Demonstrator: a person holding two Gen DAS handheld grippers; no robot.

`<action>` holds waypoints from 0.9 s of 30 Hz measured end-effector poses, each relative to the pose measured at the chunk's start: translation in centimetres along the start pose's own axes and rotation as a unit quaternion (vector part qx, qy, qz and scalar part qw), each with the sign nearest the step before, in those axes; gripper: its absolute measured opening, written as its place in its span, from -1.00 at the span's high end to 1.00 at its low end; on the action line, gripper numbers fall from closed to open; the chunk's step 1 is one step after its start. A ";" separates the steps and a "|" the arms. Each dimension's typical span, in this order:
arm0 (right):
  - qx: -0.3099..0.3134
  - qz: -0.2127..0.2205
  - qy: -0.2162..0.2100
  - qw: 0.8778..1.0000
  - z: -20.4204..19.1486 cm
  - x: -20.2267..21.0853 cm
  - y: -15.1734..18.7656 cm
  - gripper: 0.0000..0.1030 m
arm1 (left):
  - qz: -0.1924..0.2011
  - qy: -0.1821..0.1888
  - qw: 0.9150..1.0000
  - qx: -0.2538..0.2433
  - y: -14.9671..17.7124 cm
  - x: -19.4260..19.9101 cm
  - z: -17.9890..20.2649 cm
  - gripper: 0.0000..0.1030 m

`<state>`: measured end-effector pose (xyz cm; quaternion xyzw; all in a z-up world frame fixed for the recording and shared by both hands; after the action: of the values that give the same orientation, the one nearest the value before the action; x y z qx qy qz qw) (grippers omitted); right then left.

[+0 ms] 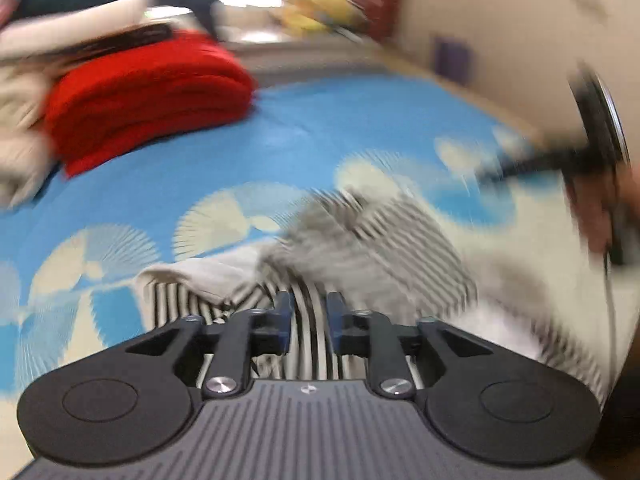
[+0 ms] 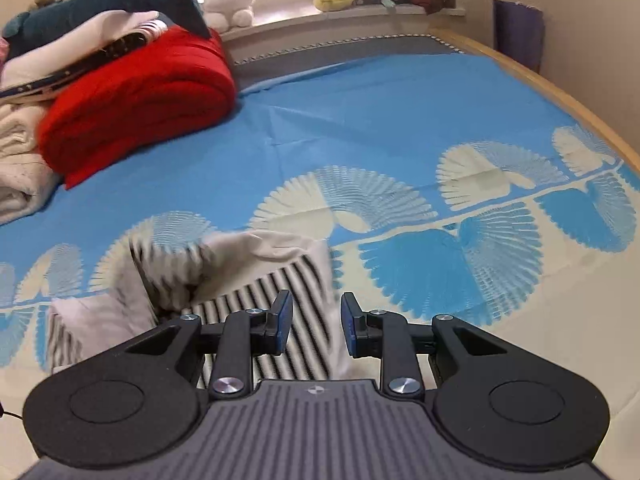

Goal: Fold small clothes

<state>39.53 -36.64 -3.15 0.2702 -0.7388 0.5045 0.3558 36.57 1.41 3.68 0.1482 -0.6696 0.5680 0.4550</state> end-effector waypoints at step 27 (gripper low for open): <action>-0.025 -0.169 -0.154 0.973 -9.8 -9.7 5.1 0.92 | -0.212 0.009 0.912 0.350 4.9 -14.3 -7.4 0.63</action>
<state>43.98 -25.26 -11.42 0.4565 -0.7407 0.3711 0.3245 44.08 5.04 -10.93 0.4317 -0.3766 0.6575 0.4893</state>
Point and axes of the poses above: each gripper's, at about its wrist camera, not at the fingertips, and x roughly against the way its jaws point, z to its right, y to its underside, the point moved 3 cm from there along -x, roughly the way its jaws point, and after that the axes turned 7 degrees about -z, right-handed, at the moved point
